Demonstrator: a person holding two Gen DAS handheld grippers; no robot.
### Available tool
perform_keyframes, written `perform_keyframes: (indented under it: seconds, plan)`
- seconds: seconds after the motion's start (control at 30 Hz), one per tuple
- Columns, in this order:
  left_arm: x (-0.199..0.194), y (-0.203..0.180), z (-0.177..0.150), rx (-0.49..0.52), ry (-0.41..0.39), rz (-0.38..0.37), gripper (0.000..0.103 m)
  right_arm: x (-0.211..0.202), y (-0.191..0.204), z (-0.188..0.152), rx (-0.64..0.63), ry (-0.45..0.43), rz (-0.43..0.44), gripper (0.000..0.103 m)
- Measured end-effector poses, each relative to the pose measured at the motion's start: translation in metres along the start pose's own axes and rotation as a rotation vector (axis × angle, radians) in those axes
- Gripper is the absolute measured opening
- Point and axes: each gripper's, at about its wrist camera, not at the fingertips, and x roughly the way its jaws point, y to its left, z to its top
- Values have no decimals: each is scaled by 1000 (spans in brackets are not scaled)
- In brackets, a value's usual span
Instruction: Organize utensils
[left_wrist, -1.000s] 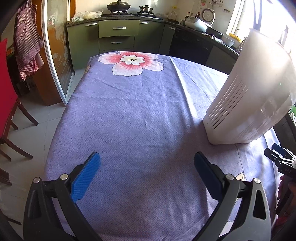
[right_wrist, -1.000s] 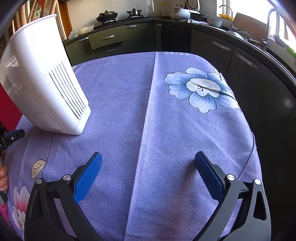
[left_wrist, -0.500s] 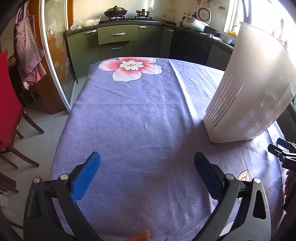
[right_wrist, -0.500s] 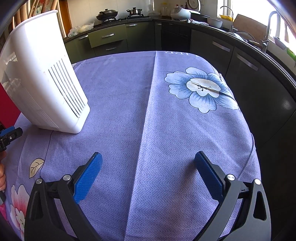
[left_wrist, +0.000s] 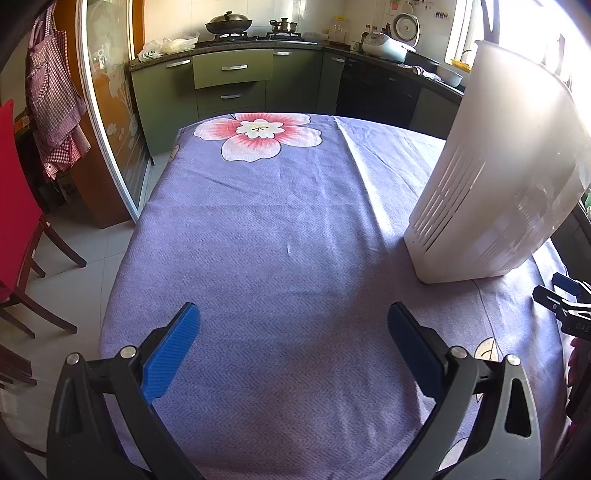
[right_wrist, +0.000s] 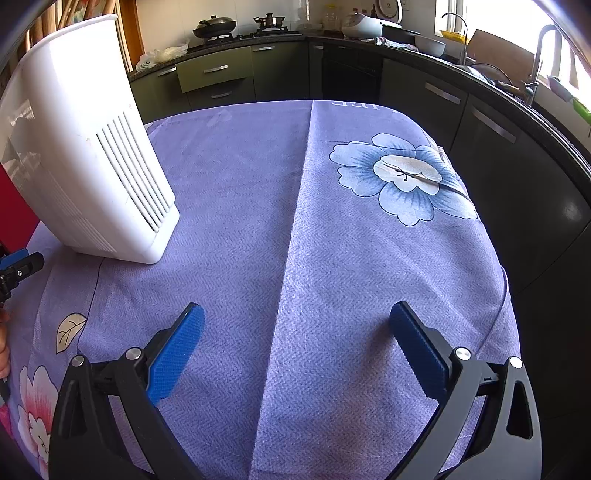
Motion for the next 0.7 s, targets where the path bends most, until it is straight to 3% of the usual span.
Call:
perform_keyframes:
  seconds: [0.7]
  plan:
    - [2,-1,1,-5,-7,7,96,0,2,1,-3,2,-5,100]
